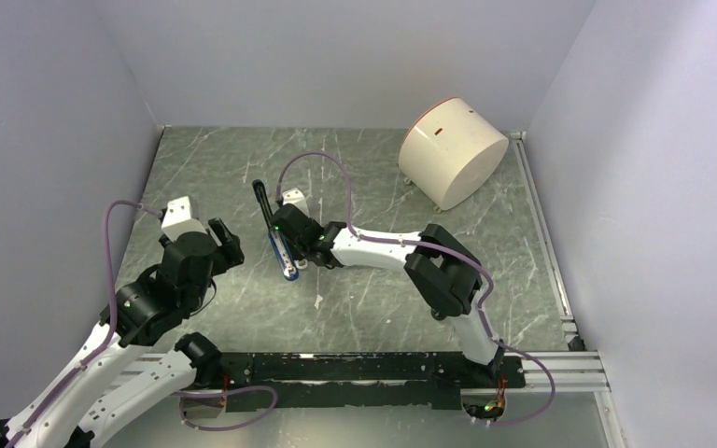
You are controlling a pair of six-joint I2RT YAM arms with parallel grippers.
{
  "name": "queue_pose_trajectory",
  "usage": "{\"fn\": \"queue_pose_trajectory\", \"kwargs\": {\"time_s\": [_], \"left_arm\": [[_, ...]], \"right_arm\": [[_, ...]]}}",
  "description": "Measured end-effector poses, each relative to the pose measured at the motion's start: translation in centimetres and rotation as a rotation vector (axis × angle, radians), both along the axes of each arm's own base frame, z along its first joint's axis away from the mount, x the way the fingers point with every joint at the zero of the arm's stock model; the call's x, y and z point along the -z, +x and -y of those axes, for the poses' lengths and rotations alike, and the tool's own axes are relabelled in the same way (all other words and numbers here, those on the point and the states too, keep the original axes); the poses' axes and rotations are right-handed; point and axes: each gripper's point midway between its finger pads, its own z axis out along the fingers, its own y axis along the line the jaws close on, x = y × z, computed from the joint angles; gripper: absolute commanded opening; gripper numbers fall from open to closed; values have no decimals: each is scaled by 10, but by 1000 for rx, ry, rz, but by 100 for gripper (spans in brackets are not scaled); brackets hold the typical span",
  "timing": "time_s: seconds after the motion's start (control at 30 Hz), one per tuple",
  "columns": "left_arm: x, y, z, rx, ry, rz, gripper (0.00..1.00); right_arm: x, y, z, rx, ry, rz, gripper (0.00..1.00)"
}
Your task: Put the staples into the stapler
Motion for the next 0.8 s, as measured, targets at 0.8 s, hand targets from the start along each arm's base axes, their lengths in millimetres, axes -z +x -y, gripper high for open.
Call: {"fn": "queue_pose_trajectory", "kwargs": {"time_s": [0.8], "left_arm": [[0,0,0,0,1,-1,71]], "right_arm": [[4,-2,2,-7,-12,-8,19]]}}
